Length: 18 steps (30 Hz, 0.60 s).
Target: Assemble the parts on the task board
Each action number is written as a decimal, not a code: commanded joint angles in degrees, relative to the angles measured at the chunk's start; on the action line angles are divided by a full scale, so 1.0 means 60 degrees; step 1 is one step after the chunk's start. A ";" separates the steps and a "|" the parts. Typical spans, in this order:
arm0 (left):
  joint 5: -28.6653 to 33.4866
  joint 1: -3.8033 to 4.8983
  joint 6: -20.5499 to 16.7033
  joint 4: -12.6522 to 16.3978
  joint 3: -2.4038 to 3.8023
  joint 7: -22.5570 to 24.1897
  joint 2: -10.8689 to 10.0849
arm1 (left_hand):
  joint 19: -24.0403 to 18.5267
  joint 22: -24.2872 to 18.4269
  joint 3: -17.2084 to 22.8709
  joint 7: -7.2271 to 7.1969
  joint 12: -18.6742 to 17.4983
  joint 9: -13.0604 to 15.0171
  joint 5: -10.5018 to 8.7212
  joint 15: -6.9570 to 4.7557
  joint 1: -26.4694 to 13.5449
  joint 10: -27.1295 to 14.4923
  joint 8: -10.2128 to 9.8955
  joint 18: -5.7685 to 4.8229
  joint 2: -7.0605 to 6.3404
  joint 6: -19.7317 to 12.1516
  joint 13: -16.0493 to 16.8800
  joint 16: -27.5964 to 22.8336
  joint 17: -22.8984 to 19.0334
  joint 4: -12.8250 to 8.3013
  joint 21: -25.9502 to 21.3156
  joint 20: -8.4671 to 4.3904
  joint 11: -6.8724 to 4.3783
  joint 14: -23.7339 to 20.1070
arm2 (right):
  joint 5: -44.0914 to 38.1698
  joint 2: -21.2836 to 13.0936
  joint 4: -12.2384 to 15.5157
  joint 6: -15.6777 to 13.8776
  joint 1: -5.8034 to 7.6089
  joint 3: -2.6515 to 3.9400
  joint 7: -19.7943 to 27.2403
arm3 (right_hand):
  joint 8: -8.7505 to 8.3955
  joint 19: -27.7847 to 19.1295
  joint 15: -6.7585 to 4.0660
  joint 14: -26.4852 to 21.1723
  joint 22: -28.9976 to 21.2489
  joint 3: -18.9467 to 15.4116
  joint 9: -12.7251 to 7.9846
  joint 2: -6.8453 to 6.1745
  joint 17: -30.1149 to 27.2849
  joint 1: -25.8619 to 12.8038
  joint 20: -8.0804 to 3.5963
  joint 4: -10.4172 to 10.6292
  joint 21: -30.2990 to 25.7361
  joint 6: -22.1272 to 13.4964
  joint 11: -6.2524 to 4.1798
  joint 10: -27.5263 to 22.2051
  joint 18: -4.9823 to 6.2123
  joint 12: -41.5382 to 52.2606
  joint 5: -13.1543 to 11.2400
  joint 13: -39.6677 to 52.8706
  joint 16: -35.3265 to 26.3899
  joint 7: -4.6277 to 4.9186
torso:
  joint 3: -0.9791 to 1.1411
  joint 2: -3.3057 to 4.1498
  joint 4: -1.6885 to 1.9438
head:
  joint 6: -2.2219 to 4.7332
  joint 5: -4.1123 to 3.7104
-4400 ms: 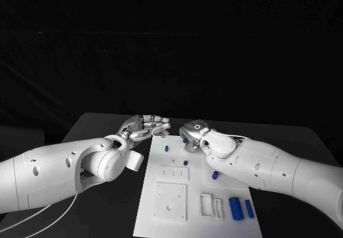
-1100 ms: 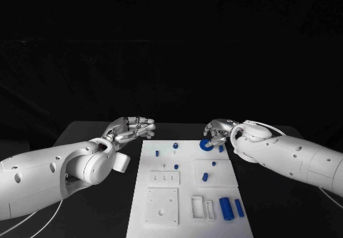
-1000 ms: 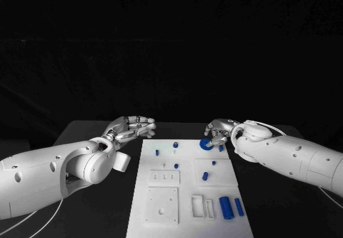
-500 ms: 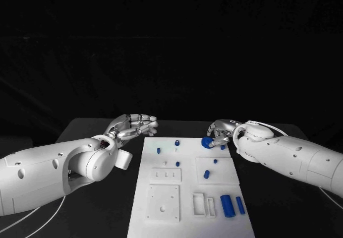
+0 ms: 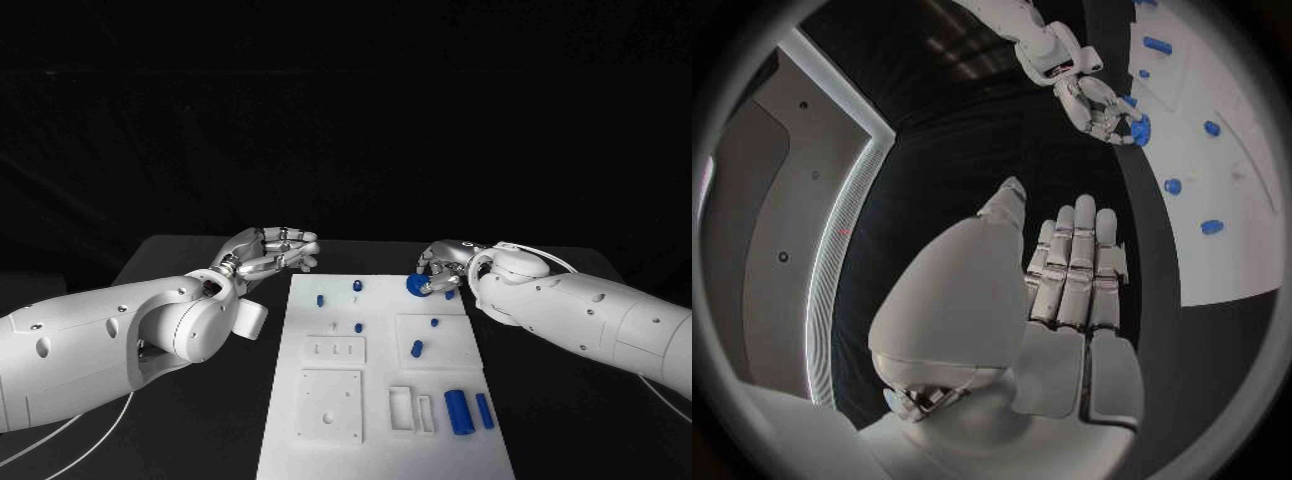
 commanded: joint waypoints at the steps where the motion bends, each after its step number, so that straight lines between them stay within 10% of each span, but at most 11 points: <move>1: -0.0039 0.0027 0.0129 0.0018 0.0009 0.0099 0.0015 | -0.0071 -0.0015 0.0036 0.0244 -0.0026 0.0010 -0.0029 0.0020 0.0019 0.0026 -0.0007 0.0156 -0.0054 0.0055 0.0014 -0.0050 0.0011 -0.0007 -0.0025 -0.0011 0.0002 0.0036 | 0.0002 0.0027 -0.0037 0.0300 -0.0022 -0.0010 0.0095 | 0.0076 -0.0100 -0.0022 -0.0042 0.0168 0.0270 0.0010 0.0100 0.0039 0.0024 0.0016 0.0093 0.0071 0.0123 0.0002 -0.0067 0.0394 0.0055 -0.0202 -0.0034 -0.0055 0.0003 | -0.0003 -0.0004 -0.0001 | -0.0021 0.0000; 18: -0.0039 0.0027 0.0134 0.0043 0.0009 0.0088 -0.0004 | -0.0072 -0.0016 0.0034 0.0242 -0.0033 0.0010 -0.0029 0.0021 0.0016 0.0023 -0.0011 0.0155 -0.0054 0.0051 0.0014 -0.0058 0.0018 -0.0008 -0.0026 -0.0012 0.0000 0.0036 | -0.0506 0.0117 -0.0154 0.0427 -0.0152 -0.0042 0.0020 | 0.0101 -0.0123 -0.0017 0.0004 0.0176 0.0766 -0.0018 -0.0021 0.0173 -0.0011 0.0037 0.0147 0.0177 0.0195 0.0006 -0.0101 0.0394 0.0143 -0.0246 -0.0136 -0.0133 0.0007 | 0.0006 -0.0016 -0.0004 | -0.0067 0.0017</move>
